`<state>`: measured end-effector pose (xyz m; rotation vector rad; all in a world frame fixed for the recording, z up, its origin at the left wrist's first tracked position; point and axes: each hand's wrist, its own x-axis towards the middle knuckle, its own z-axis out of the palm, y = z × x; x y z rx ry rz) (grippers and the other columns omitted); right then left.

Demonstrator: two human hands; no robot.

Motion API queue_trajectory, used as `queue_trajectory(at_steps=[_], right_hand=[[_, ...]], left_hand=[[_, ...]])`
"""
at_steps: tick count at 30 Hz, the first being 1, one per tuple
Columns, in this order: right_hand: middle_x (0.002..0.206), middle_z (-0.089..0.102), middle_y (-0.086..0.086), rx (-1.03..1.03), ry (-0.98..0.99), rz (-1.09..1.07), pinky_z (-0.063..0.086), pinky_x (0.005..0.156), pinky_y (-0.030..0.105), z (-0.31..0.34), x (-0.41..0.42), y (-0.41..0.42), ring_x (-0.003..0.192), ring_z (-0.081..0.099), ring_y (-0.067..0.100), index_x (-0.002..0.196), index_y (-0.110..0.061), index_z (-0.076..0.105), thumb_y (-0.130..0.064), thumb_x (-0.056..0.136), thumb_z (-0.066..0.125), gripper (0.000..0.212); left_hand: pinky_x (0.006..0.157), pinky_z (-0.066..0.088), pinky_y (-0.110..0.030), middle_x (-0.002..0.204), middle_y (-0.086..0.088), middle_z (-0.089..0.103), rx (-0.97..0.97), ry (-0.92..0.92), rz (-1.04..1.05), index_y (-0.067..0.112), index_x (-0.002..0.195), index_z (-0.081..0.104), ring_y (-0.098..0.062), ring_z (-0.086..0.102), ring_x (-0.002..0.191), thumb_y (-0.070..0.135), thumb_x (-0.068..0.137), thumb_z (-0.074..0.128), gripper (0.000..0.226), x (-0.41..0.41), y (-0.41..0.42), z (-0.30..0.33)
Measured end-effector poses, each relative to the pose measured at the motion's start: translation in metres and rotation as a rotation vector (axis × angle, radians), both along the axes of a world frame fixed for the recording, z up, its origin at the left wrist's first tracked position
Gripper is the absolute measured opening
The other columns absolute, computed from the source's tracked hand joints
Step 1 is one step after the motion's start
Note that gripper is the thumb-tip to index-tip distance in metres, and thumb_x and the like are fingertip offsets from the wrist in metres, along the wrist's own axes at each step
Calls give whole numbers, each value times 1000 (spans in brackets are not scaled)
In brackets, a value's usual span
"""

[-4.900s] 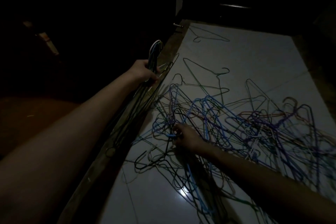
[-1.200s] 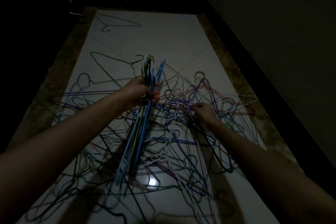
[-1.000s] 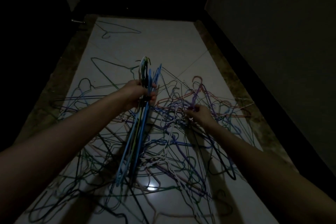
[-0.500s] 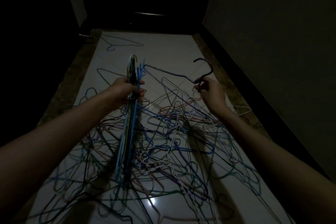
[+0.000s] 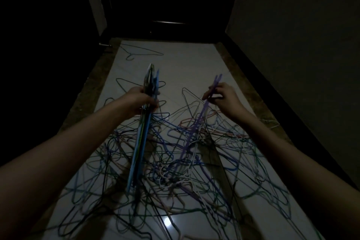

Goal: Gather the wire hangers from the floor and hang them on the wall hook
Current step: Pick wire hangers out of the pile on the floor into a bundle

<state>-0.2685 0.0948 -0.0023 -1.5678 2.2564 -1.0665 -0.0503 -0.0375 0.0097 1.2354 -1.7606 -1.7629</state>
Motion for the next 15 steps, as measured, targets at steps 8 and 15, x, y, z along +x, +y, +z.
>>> queue_trajectory(at_steps=[8, 15], right_hand=[[93, 48, -1, 67, 3, 165, 42, 75, 10, 3, 53, -23, 88, 56, 15, 92, -3, 67, -2, 83, 64, 10], [99, 47, 6, -9, -45, 72, 51, 76, 41, -7, 64, -31, 89, 57, 26, 87, -10, 47, -2, 79, 67, 23]], left_hand=[[71, 56, -33, 105, -13, 63, 52, -14, -97, 9, 112, 60, -25, 63, 89, -6, 78, 68, 38, -24, 27, 1], [66, 53, -30, 96, -7, 63, 70, 53, -98, 12, 114, 54, -20, 63, 83, -9, 80, 65, 41, -33, 32, -2]])
